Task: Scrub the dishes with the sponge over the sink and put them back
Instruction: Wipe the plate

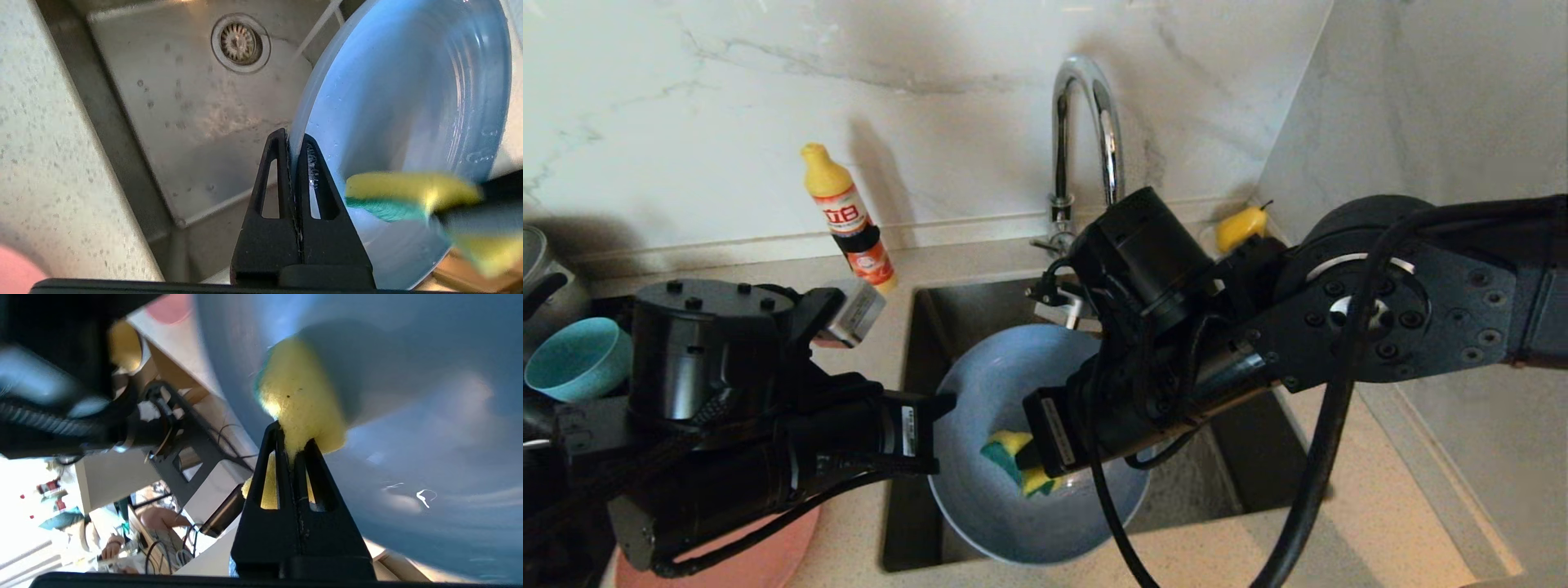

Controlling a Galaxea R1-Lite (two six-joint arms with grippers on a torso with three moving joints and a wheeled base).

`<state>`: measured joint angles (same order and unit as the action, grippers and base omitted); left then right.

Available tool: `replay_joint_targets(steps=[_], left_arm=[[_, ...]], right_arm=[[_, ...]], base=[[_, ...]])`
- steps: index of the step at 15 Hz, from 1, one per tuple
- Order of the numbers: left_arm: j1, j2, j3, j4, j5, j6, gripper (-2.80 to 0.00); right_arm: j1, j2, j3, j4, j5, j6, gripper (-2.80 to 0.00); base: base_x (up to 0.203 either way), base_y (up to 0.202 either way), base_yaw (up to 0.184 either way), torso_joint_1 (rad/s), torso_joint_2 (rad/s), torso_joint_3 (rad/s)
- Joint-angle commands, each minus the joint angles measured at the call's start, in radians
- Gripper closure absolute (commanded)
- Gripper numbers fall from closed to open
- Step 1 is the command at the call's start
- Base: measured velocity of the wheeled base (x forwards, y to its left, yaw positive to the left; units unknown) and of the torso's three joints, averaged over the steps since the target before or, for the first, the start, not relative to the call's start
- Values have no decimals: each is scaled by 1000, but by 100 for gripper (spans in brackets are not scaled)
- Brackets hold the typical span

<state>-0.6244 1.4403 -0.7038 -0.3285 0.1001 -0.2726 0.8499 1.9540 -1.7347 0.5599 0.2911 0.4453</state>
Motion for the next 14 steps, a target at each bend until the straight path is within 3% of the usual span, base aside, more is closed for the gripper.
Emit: replay_joint_targets(steps=[1,14], left_arm=[[-3,-15,11,-3,-2,-2,0],[-6,-32,36,-54,3,-13,0]], right_arm=[[-33,8,-18,2,2,1,0],[-135,-43,-51,79,-1,-2,0]], base=[[0,0,0,0,0,0],[0,0,0,0,0,0]])
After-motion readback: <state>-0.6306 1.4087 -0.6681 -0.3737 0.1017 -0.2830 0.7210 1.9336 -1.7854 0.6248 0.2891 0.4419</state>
